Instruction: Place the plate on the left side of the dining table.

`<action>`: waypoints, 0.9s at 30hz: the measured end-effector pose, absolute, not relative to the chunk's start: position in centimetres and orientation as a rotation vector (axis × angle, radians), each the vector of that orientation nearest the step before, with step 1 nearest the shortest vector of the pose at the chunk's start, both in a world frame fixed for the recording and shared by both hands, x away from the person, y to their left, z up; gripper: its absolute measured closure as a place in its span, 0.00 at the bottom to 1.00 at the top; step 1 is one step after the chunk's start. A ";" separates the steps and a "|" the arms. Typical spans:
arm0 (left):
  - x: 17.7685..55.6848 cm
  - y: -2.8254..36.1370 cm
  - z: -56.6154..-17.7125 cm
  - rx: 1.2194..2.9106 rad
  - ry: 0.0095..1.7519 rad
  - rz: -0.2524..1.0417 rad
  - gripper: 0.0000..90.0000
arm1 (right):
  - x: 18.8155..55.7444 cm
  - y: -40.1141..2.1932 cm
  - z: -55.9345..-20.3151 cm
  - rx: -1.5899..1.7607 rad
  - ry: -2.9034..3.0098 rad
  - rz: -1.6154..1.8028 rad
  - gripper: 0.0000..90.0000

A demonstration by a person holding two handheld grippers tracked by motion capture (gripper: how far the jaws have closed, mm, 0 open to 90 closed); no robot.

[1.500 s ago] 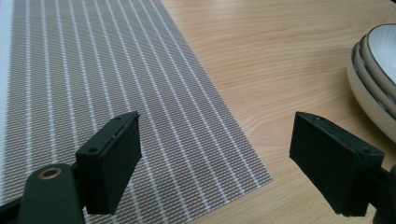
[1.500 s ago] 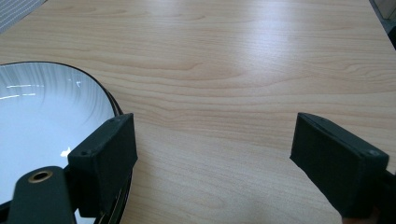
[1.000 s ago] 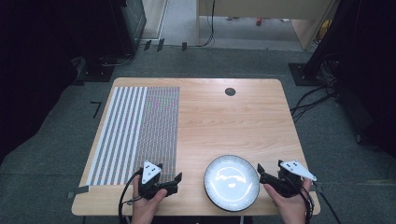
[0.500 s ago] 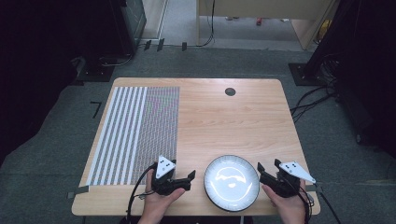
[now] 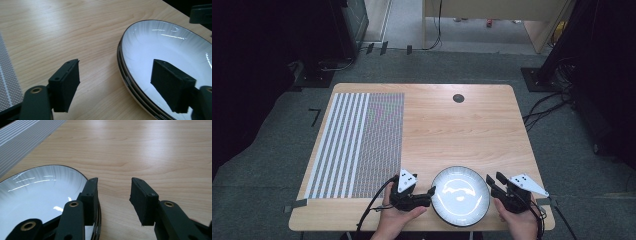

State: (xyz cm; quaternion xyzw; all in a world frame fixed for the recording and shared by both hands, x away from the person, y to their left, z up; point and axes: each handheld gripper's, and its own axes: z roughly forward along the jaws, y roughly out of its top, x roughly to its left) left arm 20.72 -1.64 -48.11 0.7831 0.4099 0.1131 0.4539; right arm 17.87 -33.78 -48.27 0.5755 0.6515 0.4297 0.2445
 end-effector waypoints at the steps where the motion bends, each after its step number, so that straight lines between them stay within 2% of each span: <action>1: 20.7 -1.6 -48.1 1.933 1.012 0.279 0.29 | 17.8 -33.7 -48.3 1.583 1.787 1.180 0.66; 6: 20.4 -1.7 -48.6 1.953 0.999 0.249 0.38 | 17.5 -33.5 -48.3 1.697 1.774 1.219 0.73; 19: 19.7 -2.2 -49.2 1.980 0.953 0.221 0.60 | 16.3 -32.1 -47.9 1.694 1.763 1.143 0.72; 22: 19.6 -2.2 -49.1 1.978 0.943 0.201 0.68 | 16.3 -32.3 -48.2 1.713 1.774 1.140 0.76; 27: 19.6 -2.0 -49.2 1.974 0.932 0.178 0.71 | 16.4 -32.6 -48.5 1.709 1.792 1.162 0.79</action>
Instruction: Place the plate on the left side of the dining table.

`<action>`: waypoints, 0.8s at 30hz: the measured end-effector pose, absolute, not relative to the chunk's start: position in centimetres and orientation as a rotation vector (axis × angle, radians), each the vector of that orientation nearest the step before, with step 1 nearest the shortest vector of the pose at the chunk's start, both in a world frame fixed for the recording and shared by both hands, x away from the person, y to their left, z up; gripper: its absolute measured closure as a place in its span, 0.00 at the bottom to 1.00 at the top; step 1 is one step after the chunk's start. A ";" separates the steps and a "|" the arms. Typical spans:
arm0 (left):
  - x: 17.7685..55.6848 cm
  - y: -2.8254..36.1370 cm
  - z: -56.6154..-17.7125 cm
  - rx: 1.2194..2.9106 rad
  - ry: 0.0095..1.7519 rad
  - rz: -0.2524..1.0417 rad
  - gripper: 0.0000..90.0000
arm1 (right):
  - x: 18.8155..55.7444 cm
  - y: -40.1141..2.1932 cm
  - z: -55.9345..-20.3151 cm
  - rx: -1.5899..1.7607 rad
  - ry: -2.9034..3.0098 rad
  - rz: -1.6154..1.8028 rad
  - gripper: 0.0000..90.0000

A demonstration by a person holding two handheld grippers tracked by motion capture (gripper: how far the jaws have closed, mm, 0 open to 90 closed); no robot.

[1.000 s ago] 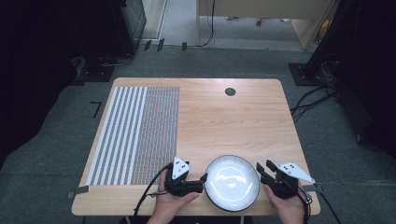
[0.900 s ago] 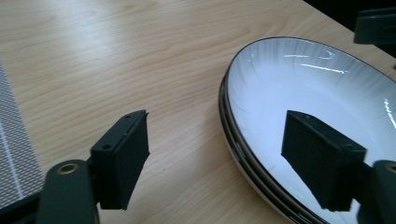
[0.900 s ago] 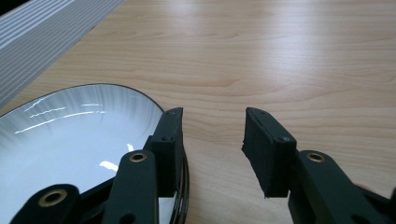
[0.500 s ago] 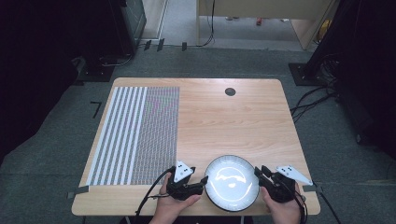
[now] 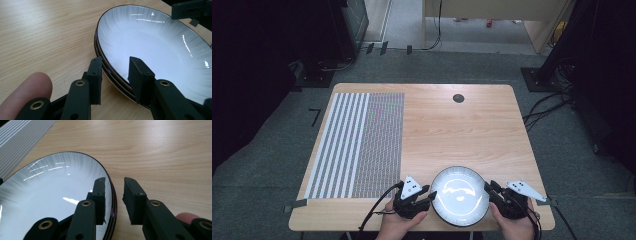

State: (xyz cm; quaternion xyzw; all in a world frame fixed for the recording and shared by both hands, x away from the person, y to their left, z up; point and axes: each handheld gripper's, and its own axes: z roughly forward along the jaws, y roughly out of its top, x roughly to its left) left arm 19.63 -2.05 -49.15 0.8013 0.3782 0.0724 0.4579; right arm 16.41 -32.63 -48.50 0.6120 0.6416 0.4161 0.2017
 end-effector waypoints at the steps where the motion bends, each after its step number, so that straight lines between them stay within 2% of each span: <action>1: 19.7 -2.0 -49.2 1.974 0.935 0.178 0.70 | 16.5 -32.7 -48.6 1.707 1.798 1.161 0.80; 5: 19.4 -1.5 -48.3 1.940 0.944 0.232 0.69 | 16.5 -33.2 -48.6 1.753 1.800 1.205 0.83; 10: 19.9 -0.9 -48.3 1.926 0.976 0.182 0.69 | 16.6 -33.6 -48.6 1.778 1.810 1.231 0.84; 15: 20.0 -0.7 -48.5 1.919 0.977 0.140 0.76 | 16.7 -33.2 -48.8 1.796 1.838 1.213 0.86; 24: 19.8 -0.7 -48.7 1.928 0.975 0.133 0.80 | 16.8 -33.5 -48.8 1.842 1.825 1.215 0.89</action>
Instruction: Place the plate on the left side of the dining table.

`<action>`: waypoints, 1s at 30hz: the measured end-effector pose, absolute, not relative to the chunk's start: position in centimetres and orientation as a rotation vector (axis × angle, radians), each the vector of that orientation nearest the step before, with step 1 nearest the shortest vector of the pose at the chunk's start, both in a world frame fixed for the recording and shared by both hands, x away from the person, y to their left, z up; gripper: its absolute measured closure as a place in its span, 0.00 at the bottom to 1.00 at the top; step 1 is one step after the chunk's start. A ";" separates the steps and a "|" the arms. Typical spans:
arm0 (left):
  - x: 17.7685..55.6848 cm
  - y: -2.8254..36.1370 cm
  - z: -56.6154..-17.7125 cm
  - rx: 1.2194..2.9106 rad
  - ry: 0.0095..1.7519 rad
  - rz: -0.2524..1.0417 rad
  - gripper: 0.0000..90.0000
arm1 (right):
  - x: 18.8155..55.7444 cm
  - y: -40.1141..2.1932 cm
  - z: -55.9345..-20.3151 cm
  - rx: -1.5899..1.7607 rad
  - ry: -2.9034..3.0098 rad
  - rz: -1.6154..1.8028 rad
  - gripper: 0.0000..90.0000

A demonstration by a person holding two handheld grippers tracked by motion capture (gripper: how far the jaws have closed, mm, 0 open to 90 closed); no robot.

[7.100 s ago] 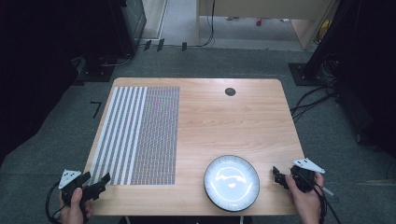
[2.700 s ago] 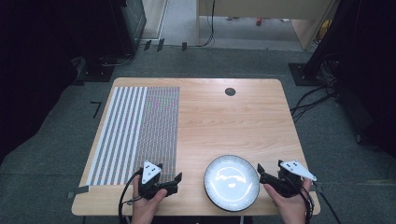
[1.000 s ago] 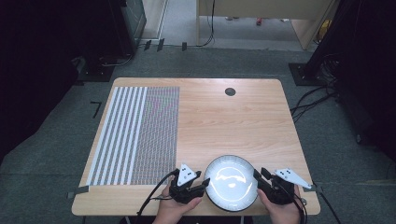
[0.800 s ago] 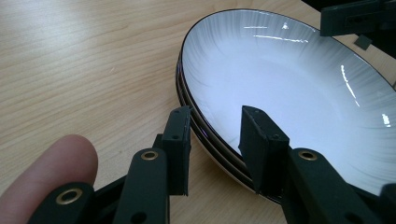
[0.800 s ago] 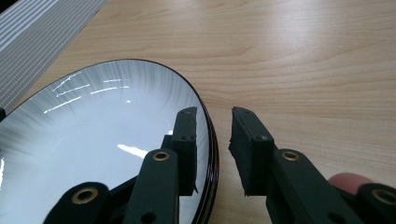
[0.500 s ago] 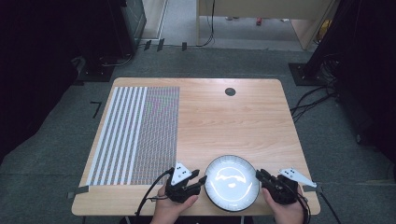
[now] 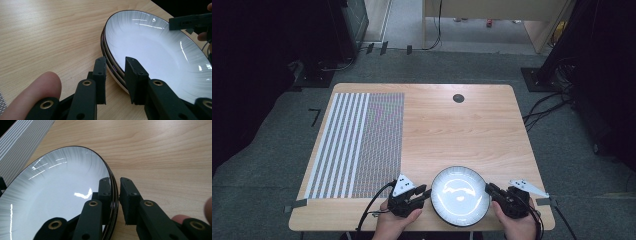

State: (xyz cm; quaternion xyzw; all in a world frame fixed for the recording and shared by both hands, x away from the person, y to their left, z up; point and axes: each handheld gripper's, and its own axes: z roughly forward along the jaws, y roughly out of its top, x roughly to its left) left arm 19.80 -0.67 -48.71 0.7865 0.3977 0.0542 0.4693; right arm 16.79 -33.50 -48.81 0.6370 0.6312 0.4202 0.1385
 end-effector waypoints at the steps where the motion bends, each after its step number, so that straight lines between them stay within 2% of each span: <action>1: 19.8 -0.7 -48.7 1.927 0.975 0.134 0.80 | 16.8 -33.4 -48.8 1.842 1.835 1.213 0.90; 14: 19.6 -0.8 -48.7 1.923 0.970 0.127 0.87 | 16.9 -32.6 -48.8 1.851 1.840 1.144 0.91; 20: 19.6 -0.8 -48.7 1.921 0.977 0.126 0.87 | 16.9 -32.3 -48.7 1.838 1.841 1.108 0.92; 30: 19.7 -0.7 -48.8 1.908 0.990 0.131 0.71 | 16.9 -33.1 -48.2 1.876 1.781 1.194 0.99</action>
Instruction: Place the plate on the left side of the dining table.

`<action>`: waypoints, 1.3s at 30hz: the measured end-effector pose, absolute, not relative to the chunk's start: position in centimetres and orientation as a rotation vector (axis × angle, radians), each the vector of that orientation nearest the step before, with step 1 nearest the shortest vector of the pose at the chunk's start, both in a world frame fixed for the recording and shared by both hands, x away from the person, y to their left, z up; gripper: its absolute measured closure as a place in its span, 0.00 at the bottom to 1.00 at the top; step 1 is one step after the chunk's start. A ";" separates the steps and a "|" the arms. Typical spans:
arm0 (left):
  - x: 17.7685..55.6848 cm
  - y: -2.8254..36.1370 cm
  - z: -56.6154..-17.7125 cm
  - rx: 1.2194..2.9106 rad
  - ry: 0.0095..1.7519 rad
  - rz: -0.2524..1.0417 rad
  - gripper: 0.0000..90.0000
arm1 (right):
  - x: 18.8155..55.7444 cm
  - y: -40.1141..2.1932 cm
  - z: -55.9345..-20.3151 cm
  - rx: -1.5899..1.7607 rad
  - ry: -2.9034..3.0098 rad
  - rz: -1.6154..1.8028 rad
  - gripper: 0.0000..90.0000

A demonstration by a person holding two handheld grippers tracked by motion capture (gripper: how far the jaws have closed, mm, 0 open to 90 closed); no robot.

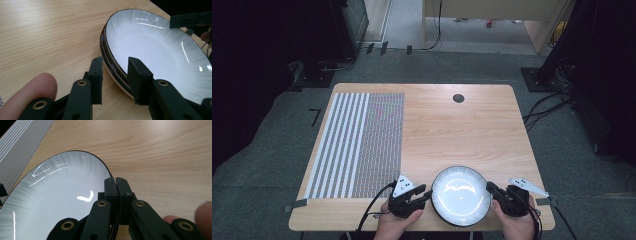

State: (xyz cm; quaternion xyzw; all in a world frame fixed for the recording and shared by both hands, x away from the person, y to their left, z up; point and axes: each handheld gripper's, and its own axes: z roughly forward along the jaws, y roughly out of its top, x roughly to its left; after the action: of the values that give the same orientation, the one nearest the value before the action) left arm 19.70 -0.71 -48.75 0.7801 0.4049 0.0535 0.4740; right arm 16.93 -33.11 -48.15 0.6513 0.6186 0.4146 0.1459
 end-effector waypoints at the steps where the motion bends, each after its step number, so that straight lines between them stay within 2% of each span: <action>1: 19.7 -0.7 -48.7 1.905 0.991 0.126 0.71 | 17.0 -33.2 -48.3 1.880 1.788 1.199 0.99; 11: 19.2 -1.8 -49.3 1.953 0.945 0.094 0.74 | 16.9 -34.0 -48.4 1.933 1.781 1.292 0.99; 29: 19.3 -1.2 -48.7 1.919 0.963 0.103 0.70 | 16.5 -34.0 -47.8 1.909 1.761 1.265 1.00; 39: 19.1 -2.1 -48.6 1.934 0.956 0.060 0.74 | 16.1 -34.5 -47.4 1.898 1.740 1.263 0.99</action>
State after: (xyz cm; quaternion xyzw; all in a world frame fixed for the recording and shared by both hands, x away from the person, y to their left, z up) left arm 19.08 -2.12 -48.58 0.7900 0.3905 0.0247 0.4720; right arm 16.09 -34.46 -47.37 0.6557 0.6011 0.4361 0.1362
